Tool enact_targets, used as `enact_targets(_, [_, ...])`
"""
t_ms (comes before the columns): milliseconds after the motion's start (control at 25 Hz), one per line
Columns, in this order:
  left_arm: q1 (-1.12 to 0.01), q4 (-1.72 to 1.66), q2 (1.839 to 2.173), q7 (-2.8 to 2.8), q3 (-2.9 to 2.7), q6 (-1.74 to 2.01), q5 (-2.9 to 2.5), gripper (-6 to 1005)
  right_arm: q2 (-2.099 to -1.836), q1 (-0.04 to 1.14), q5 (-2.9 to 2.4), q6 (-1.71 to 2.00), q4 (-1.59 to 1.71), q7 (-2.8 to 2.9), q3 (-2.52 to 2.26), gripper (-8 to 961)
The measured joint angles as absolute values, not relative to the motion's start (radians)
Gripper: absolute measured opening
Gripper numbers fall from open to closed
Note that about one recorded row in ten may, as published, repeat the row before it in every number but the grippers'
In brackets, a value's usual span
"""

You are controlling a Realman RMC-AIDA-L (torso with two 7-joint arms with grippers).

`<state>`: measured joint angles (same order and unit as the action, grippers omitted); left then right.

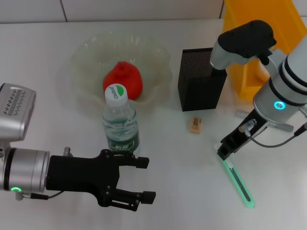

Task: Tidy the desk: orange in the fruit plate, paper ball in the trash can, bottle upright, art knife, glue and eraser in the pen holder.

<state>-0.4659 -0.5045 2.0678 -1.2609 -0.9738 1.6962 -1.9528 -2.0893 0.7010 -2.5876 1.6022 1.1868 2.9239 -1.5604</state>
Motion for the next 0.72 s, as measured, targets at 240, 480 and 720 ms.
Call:
enact_targets(240, [-0.463,-0.505,2.068,-1.260,-0.974,1.694,-1.953,870,-2.089,0.701,-2.588,1.583,1.173,2.935,-1.572,308])
enact_targets(480, [-0.462,-0.505,2.068,-1.259,-0.975,1.688,-1.953,870,-2.089,0.702,-2.575,1.572,1.171,2.940,-1.573,312])
enact_targets(720, [-0.463,-0.505,2.068,-1.259,-0.976,1.687,-1.953,870,-2.089,0.705,-2.572,1.571,1.168,2.944,-1.586,310])
